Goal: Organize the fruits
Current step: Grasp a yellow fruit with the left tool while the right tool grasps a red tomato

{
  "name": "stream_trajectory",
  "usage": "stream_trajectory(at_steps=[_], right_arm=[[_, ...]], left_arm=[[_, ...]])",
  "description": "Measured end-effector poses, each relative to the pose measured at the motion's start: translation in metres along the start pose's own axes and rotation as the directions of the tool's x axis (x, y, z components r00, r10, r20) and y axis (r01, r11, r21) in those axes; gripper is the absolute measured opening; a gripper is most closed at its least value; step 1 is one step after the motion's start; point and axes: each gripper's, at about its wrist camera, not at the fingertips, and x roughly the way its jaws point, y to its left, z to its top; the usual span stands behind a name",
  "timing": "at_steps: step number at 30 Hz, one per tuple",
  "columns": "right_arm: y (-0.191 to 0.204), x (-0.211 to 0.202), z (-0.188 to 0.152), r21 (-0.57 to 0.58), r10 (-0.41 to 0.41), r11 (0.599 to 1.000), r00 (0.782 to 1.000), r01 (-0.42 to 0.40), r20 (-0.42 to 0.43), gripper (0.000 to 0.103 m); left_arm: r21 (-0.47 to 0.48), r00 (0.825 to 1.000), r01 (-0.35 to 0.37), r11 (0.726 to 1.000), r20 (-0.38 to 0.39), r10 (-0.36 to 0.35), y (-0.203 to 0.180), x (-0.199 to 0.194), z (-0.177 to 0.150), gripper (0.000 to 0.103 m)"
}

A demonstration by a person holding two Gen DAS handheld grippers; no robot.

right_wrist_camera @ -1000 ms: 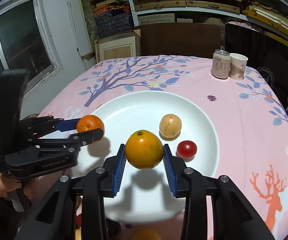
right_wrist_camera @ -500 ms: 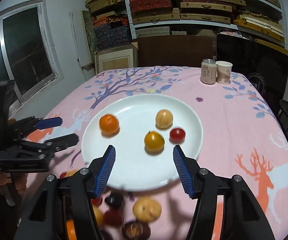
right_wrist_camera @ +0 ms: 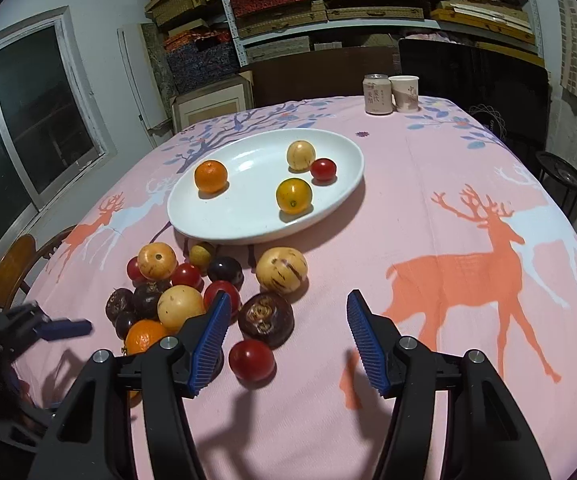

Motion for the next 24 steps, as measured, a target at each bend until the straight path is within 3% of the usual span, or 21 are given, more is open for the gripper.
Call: stream_trajectory(at_steps=[2,4,12,19,22,24], right_arm=[[-0.001,-0.001,-0.002,0.001,-0.006,1.000,1.000,0.006,-0.003,0.061],[-0.001,-0.003,-0.004,-0.001,-0.008,1.000,1.000,0.008,-0.011,0.061],[0.018,0.005,-0.028,-0.128,0.054,0.990,0.994,-0.065,-0.094,0.055],[0.033,0.026,-0.030,-0.154,0.054,0.985,0.990,-0.075,-0.134,0.044],[0.030,0.029,-0.028,-0.137,0.044,0.989,0.990,-0.062,-0.131,0.029],[0.026,0.029,-0.028,-0.117,0.058,0.990,0.989,-0.074,-0.134,0.028]], left_arm=[[-0.008,0.999,0.018,1.000,-0.033,-0.018,-0.001,0.013,-0.003,0.045],[-0.007,1.000,0.011,1.000,-0.029,-0.012,-0.003,0.019,-0.005,0.037],[-0.039,0.995,0.029,0.999,0.097,-0.025,0.004,-0.019,0.002,0.037],[-0.082,0.996,0.030,0.996,0.082,-0.023,0.015,-0.019,0.004,0.037],[-0.087,0.997,0.031,0.996,0.074,-0.025,0.016,-0.017,0.002,0.037],[-0.093,0.997,0.029,0.995,0.072,-0.022,0.018,-0.016,0.001,0.037]])
